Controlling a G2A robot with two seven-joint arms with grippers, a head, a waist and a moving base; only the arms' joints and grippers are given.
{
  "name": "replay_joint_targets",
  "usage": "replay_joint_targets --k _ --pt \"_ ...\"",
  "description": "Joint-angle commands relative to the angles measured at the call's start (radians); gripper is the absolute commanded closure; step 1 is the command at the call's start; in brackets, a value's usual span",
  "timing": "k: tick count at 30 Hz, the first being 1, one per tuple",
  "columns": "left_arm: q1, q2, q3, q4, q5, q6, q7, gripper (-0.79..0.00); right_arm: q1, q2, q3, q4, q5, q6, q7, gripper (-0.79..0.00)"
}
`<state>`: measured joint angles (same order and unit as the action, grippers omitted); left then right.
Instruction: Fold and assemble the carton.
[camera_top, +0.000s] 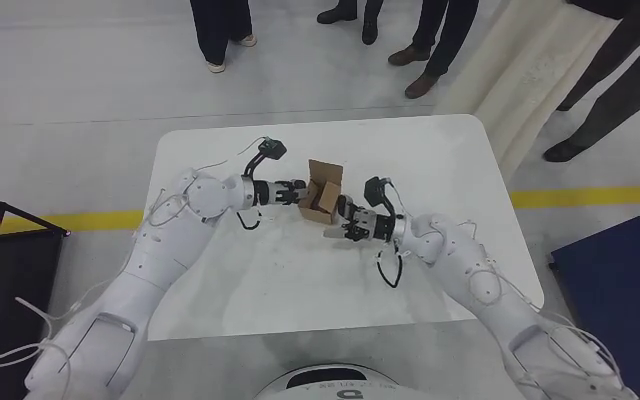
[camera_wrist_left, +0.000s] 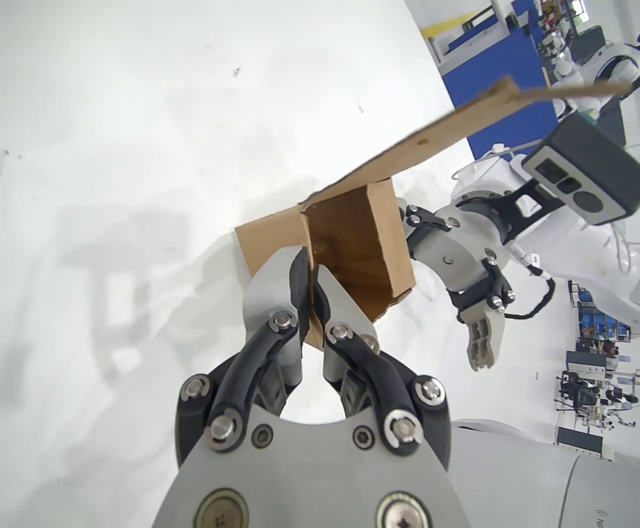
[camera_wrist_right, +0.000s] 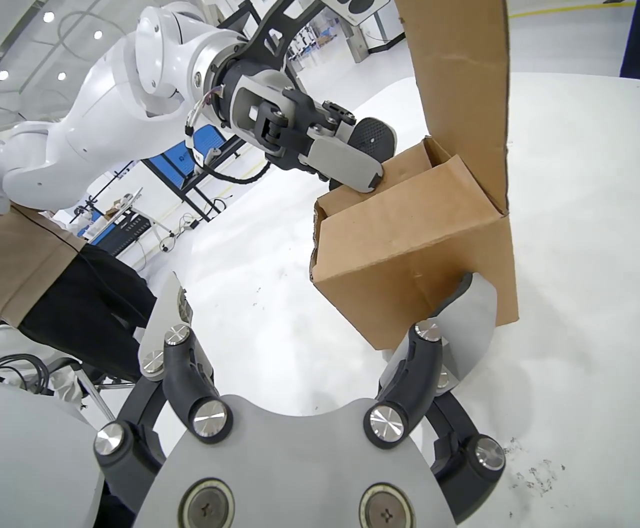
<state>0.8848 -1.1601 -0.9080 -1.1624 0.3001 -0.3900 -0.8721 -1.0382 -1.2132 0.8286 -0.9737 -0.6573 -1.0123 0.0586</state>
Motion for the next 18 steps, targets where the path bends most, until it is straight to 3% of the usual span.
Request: replay_joint_targets --k 1,11,13,14,17,18 --pt "0.006 0.002 -0.002 -0.018 0.018 0.021 0.001 0.0 0.001 -0.003 -0.003 0.0 -0.037 0.0 -0.022 -0.785" --pt "0.025 0.005 -0.008 -0.064 0.033 0.076 -0.004 -0.015 0.008 -0.019 -0.02 0.009 -0.134 0.017 -0.08 -0.782" --pt "0.025 0.006 -0.012 -0.06 0.029 0.078 -0.006 -0.36 0.01 -0.022 -0.021 0.015 -0.138 0.015 -0.085 -0.785" --pt "0.026 0.006 -0.014 -0.056 0.027 0.077 -0.007 -0.388 0.012 -0.023 -0.021 0.019 -0.14 0.014 -0.088 -0.785" --pt "0.027 0.008 -0.026 -0.042 0.006 0.071 -0.013 -0.634 0.019 -0.025 -0.017 0.029 -0.151 0.021 -0.098 -0.785" --pt "0.029 0.009 -0.031 -0.038 -0.009 0.066 -0.015 -0.668 0.021 -0.025 -0.013 0.031 -0.157 0.023 -0.104 -0.785"
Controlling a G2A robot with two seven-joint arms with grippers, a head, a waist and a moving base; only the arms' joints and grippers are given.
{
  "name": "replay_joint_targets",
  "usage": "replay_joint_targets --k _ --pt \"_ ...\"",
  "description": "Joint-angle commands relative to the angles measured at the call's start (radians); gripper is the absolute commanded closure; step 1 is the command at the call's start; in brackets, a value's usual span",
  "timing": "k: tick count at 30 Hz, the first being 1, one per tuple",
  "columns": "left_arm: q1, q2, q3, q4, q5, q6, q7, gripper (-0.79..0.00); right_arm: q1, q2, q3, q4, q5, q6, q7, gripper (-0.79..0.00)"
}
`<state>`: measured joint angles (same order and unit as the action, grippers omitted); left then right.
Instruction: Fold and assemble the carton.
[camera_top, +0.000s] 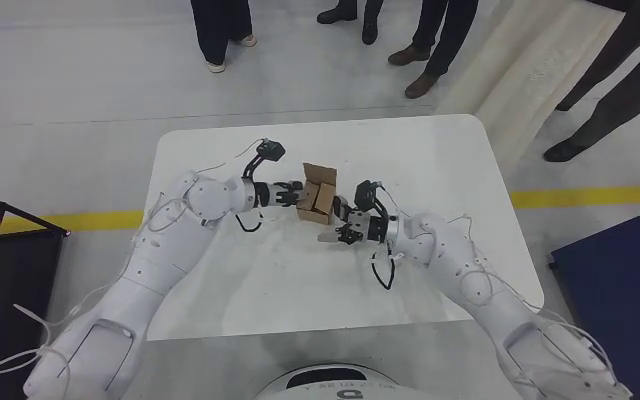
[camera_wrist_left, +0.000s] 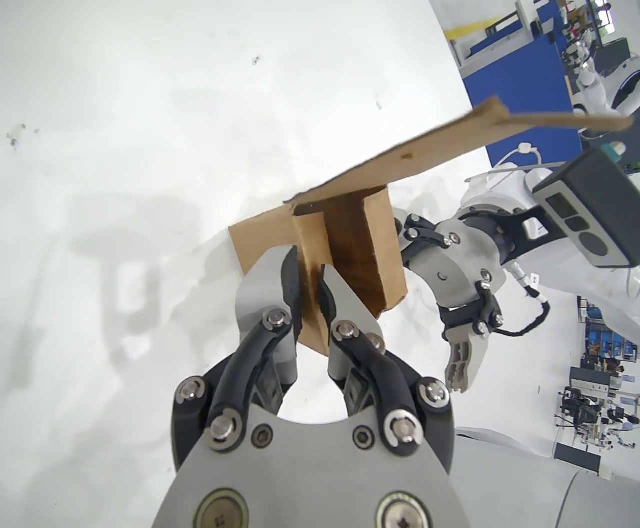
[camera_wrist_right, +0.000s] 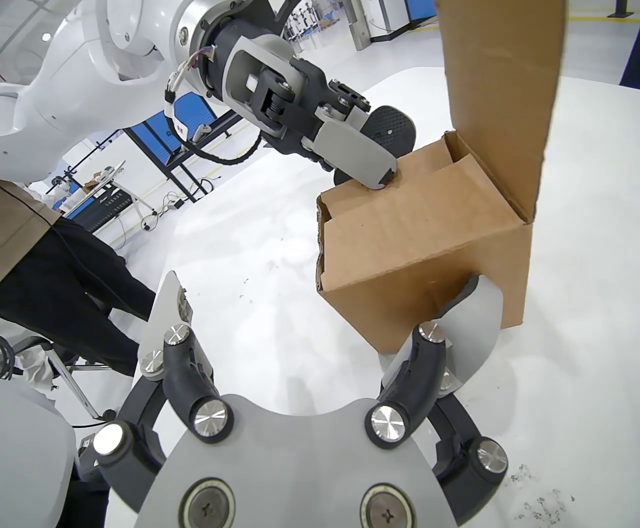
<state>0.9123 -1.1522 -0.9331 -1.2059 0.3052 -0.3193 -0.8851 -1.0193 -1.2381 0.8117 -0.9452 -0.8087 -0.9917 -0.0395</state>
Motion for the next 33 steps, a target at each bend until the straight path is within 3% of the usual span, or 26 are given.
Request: replay_joint_targets --k 1,2,9,14,15,18,21,27,33 --pt "0.005 0.002 -0.013 0.01 -0.034 -0.012 -0.007 -0.714 0.004 0.0 0.008 0.005 -0.011 0.006 -0.013 -0.785" --pt "0.007 0.004 -0.021 0.015 -0.051 -0.018 -0.012 -0.785 0.005 0.001 0.012 0.007 -0.019 0.011 -0.02 -0.785" --pt "0.021 0.027 -0.123 0.086 -0.165 -0.067 -0.033 -0.785 0.004 0.006 0.039 -0.006 -0.11 0.075 -0.076 -0.785" --pt "-0.005 0.035 -0.176 0.16 -0.193 -0.091 0.025 -0.785 -0.001 0.006 0.042 -0.031 -0.21 0.158 -0.12 -0.785" --pt "-0.018 0.032 -0.17 0.176 -0.188 -0.093 0.04 -0.742 -0.002 0.006 0.039 -0.037 -0.232 0.172 -0.129 -0.785" --pt "-0.071 0.009 -0.122 0.236 -0.198 -0.084 0.073 -0.668 -0.007 0.005 0.033 -0.049 -0.294 0.212 -0.151 -0.779" --pt "-0.141 -0.025 -0.047 0.308 -0.198 -0.067 0.083 -0.646 -0.013 0.005 0.031 -0.058 -0.338 0.25 -0.173 -0.767" --pt "-0.259 -0.103 0.099 0.46 -0.181 -0.055 0.077 -0.668 -0.026 0.004 0.038 -0.063 -0.372 0.299 -0.2 -0.745" --pt "-0.321 -0.158 0.168 0.576 -0.198 -0.121 0.059 -0.674 -0.03 0.0 0.041 -0.057 -0.407 0.368 -0.221 -0.723"
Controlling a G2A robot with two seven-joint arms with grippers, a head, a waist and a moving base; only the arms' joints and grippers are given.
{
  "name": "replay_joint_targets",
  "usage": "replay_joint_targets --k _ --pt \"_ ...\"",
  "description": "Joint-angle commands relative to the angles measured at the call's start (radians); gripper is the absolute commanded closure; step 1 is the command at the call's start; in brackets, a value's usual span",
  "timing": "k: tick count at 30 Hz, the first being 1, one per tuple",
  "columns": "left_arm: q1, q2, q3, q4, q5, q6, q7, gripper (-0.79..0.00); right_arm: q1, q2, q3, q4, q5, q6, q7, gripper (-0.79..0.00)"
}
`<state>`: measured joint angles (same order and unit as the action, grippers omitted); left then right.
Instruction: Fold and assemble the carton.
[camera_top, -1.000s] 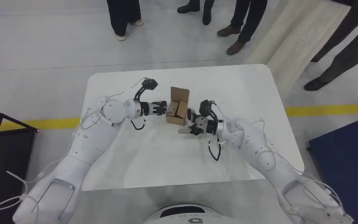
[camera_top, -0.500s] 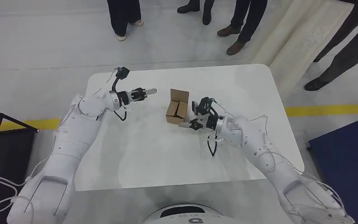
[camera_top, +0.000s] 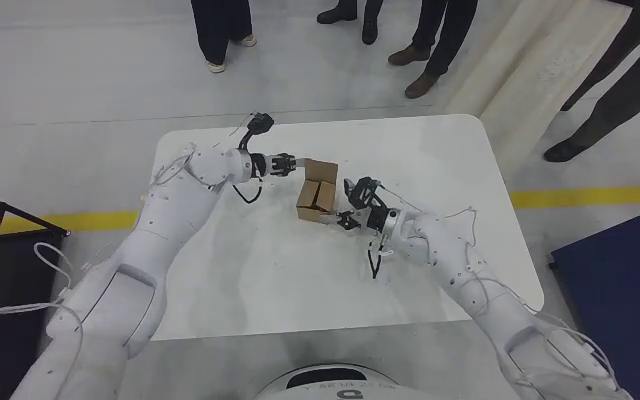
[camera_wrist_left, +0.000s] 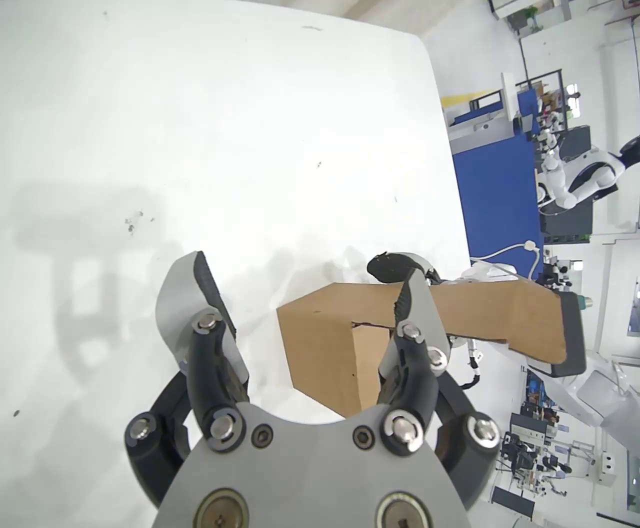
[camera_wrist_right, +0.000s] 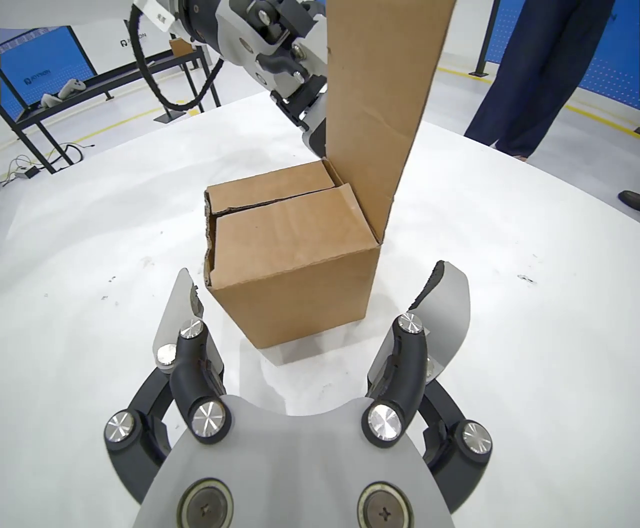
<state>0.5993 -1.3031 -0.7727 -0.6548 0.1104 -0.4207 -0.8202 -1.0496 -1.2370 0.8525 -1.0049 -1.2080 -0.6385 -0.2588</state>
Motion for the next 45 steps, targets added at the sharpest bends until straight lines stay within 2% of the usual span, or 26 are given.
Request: replay_joint_targets --k 1,9,17,27,35,42,45 --pt "-0.016 -0.012 0.011 0.044 -0.005 -0.034 -0.01 -0.671 0.001 -0.002 0.0 0.006 -0.01 0.021 -0.004 -0.72" --pt "-0.036 -0.019 0.007 0.131 -0.012 -0.169 -0.035 -0.665 0.014 -0.006 0.014 0.036 -0.015 0.049 -0.019 -0.708" --pt "-0.008 -0.008 -0.002 0.108 -0.01 -0.232 -0.086 -0.677 0.022 -0.006 0.03 0.047 -0.021 0.051 -0.021 -0.714" --pt "0.03 0.007 -0.002 0.037 0.048 -0.206 -0.097 -0.686 0.018 -0.008 0.033 0.039 -0.03 0.015 -0.026 -0.708" --pt "0.05 0.01 0.001 -0.016 0.082 -0.168 -0.082 -0.674 -0.023 0.023 0.09 0.021 -0.039 -0.143 -0.088 -0.702" --pt "0.059 0.013 0.004 -0.051 0.123 -0.156 -0.068 -0.65 -0.062 0.052 0.138 -0.052 -0.05 -0.269 -0.101 -0.705" --pt "0.068 0.015 0.002 -0.072 0.127 -0.152 -0.066 -0.634 -0.074 0.059 0.165 -0.069 -0.045 -0.233 -0.096 -0.693"
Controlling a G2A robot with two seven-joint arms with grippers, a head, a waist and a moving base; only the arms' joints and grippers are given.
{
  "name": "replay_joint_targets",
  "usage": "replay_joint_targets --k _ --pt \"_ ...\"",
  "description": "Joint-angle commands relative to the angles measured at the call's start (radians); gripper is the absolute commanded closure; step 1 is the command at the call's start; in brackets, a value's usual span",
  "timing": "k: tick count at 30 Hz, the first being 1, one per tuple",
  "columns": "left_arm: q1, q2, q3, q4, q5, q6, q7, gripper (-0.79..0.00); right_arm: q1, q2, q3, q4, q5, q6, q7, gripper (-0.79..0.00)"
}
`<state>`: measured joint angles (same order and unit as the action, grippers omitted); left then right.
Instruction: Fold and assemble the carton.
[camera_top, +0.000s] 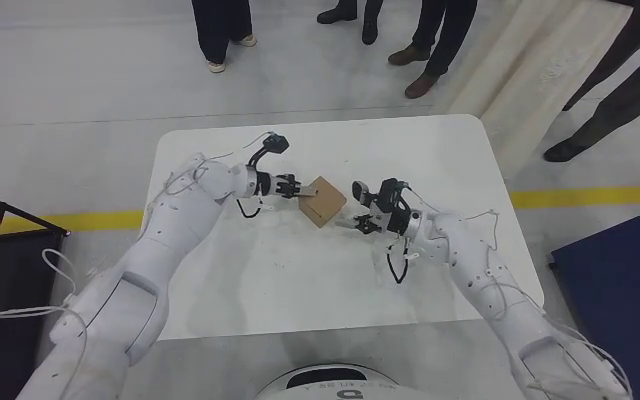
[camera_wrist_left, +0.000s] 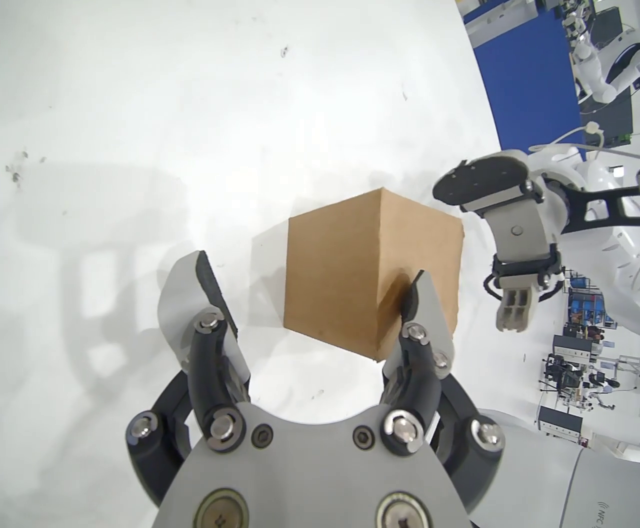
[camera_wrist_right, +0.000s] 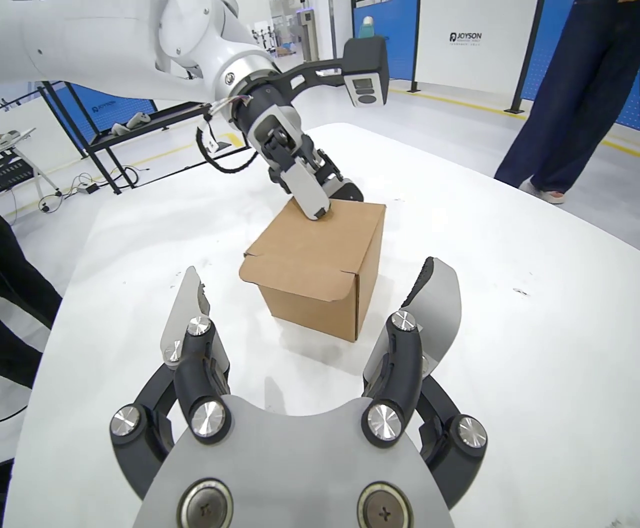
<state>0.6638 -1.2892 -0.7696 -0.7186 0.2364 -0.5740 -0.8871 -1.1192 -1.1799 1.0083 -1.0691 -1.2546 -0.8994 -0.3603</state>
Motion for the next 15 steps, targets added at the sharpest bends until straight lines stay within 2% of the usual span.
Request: replay_joint_targets --k 1,4,15 --pt "0.006 0.002 -0.003 -0.014 0.001 0.002 0.0 -0.622 -0.005 0.002 0.013 -0.006 0.0 0.053 0.016 -0.683" --pt "0.013 0.006 -0.009 -0.029 0.005 0.004 -0.002 -0.61 -0.004 -0.003 0.007 -0.007 -0.003 0.115 0.051 -0.659" --pt "0.038 0.019 -0.032 -0.069 -0.004 0.009 -0.02 -0.585 0.007 -0.014 -0.014 0.013 -0.014 0.181 0.074 -0.64"
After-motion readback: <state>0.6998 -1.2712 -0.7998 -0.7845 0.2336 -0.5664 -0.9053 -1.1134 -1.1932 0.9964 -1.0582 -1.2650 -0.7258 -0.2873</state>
